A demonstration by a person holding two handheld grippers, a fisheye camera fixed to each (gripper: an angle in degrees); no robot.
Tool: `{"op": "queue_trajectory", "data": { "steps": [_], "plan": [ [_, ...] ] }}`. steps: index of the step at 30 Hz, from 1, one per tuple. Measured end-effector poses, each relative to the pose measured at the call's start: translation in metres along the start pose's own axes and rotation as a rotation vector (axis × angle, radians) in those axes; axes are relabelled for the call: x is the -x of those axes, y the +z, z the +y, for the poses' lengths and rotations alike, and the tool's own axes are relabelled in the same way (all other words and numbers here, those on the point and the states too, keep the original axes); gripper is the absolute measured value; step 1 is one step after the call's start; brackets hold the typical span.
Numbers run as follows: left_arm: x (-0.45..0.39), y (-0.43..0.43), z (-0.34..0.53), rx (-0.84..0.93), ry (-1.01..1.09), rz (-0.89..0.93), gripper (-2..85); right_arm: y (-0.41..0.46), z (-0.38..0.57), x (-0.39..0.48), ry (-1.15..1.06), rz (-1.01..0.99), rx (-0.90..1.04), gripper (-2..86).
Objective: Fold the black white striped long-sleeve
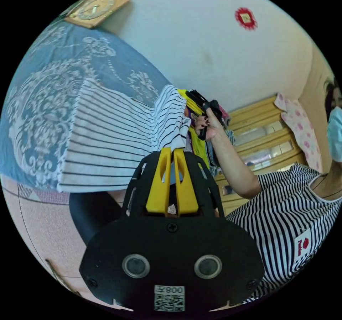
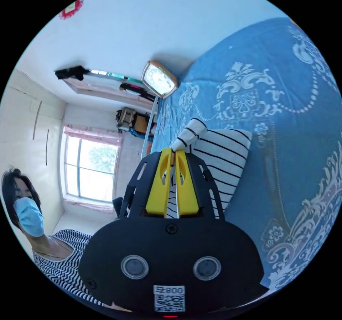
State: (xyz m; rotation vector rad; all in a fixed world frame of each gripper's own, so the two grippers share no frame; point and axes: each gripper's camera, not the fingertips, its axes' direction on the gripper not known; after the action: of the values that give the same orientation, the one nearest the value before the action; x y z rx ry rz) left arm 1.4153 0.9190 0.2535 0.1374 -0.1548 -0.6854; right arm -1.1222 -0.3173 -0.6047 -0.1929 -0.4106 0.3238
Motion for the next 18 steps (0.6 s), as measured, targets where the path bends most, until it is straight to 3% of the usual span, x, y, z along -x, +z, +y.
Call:
{"op": "queue_trajectory", "data": {
  "steps": [10, 18],
  "plan": [
    [0.189, 0.001, 0.100, -0.122, -0.329, 0.048, 0.9, 0.108, -0.165, 0.118, -0.017, 0.160, 0.246, 1.5],
    [0.288, 0.026, 0.155, -0.159, -0.461, 0.097, 1.0, 0.126, -0.264, 0.192, -0.026, 0.241, 0.342, 1.6]
  ]
}}
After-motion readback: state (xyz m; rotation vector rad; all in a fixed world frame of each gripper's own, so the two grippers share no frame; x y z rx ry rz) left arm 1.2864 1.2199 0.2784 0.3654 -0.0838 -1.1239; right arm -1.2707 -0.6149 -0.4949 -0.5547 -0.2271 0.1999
